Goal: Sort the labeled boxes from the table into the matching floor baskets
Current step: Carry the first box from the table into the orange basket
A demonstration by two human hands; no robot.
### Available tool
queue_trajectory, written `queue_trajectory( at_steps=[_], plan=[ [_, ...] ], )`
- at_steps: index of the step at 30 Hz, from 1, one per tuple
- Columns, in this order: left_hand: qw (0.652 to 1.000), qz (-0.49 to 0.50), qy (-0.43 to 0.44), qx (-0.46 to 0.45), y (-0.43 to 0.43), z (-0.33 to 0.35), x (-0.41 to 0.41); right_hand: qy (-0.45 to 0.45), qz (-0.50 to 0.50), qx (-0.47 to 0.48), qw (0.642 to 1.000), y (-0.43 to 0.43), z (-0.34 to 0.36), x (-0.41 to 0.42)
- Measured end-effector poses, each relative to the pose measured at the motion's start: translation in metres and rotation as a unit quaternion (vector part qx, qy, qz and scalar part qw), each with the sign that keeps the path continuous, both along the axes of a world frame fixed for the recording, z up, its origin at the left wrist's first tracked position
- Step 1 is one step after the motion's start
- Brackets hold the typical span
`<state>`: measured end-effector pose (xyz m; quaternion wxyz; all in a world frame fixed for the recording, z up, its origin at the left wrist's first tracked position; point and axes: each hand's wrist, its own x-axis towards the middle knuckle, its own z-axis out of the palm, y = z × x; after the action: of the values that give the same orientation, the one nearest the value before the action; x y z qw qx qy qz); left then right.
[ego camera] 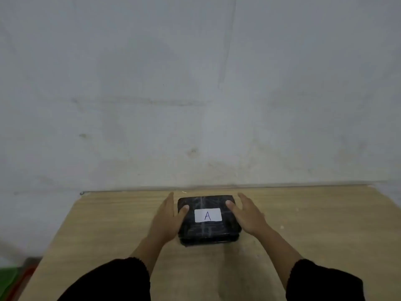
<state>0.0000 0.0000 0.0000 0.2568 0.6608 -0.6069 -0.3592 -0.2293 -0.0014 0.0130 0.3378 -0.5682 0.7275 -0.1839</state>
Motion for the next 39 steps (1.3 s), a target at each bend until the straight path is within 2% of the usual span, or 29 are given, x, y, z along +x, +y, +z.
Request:
queue_trajectory(
  at_steps=[5, 7, 12, 20, 27, 39],
  plan=[
    [0.996, 0.007, 0.075, 0.044, 0.001, -0.015, -0.008, -0.146, -0.019, 0.040, 0.988, 0.008, -0.013, 0.010],
    [0.995, 0.015, 0.086, 0.043, 0.003, -0.019, -0.012, -0.170, -0.029, 0.041, 0.984, 0.012, -0.013, 0.014],
    [0.995, 0.011, 0.095, 0.035, 0.006, -0.013, -0.014, -0.185, -0.049, 0.029, 0.981, 0.017, -0.007, 0.017],
    [0.986, 0.037, 0.162, -0.020, 0.031, 0.034, -0.009, -0.212, -0.054, -0.035, 0.975, 0.034, 0.032, 0.027],
    [0.978, 0.090, 0.166, -0.084, 0.082, 0.080, 0.013, -0.242, -0.010, -0.088, 0.966, 0.062, 0.074, 0.050],
    [0.950, 0.219, 0.174, -0.136, 0.175, 0.106, 0.111, -0.275, 0.101, -0.088, 0.952, 0.105, 0.095, 0.155]
  ],
)
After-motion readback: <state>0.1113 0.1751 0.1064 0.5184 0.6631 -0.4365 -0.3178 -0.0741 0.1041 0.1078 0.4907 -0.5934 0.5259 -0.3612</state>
